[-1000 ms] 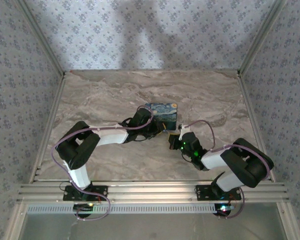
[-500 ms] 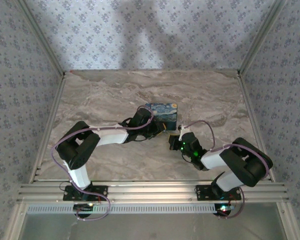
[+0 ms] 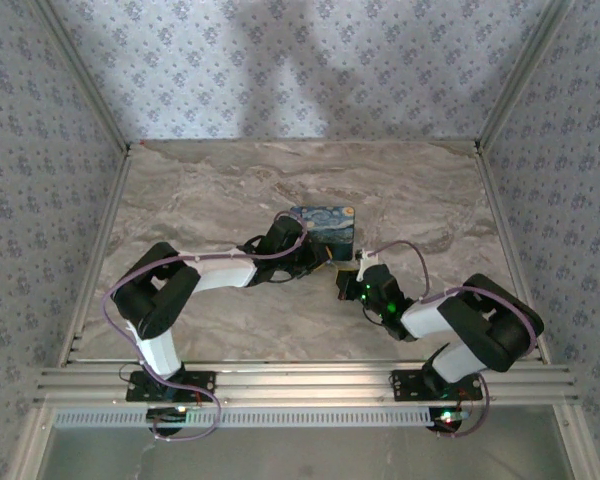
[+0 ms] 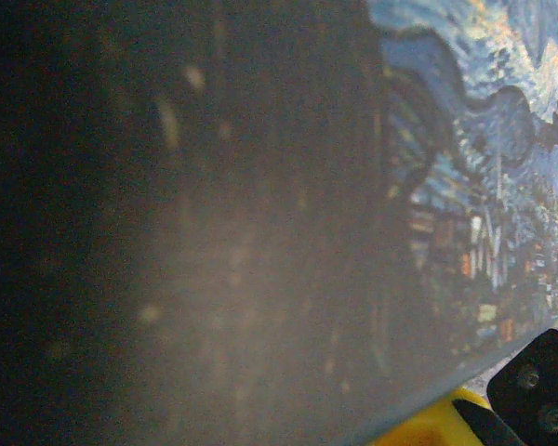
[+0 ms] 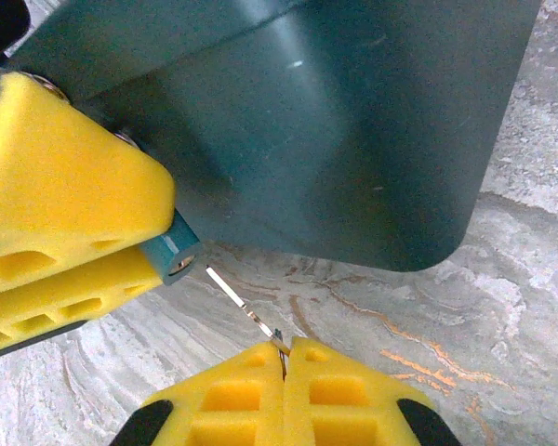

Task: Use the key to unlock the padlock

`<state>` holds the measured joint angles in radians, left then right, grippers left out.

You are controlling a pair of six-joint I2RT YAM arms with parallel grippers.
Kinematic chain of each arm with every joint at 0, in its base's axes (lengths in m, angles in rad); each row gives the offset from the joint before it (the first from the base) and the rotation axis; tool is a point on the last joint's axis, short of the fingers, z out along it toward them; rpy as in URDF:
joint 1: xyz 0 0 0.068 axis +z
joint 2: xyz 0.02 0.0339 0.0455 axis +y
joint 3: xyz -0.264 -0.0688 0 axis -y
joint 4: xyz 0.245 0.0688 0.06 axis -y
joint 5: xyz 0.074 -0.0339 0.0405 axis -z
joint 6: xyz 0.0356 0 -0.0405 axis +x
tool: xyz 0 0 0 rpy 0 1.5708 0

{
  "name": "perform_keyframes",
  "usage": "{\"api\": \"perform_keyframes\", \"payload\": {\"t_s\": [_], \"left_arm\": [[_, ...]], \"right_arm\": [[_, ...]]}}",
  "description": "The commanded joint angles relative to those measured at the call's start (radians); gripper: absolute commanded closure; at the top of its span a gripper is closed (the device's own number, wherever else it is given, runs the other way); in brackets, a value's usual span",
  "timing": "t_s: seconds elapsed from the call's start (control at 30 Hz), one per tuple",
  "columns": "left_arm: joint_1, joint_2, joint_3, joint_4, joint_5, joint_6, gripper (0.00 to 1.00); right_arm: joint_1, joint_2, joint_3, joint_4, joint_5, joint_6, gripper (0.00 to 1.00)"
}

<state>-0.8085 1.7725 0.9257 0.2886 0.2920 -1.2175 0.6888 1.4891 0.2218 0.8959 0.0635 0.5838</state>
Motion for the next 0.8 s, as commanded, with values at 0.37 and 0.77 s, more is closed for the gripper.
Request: {"api": "perform_keyframes", "payload": {"t_s": [0.37, 0.77], "left_arm": [[-0.014, -0.022, -0.002, 0.027, 0.027, -0.015, 0.86], [-0.014, -0.027, -0.001, 0.022, 0.015, -0.011, 0.86]], "right_arm": [[0.005, 0.007, 0.009, 0.050, -0.014, -0.013, 1.00], [0.018, -0.011, -0.021, 0.036, 0.007, -0.002, 1.00]]}}
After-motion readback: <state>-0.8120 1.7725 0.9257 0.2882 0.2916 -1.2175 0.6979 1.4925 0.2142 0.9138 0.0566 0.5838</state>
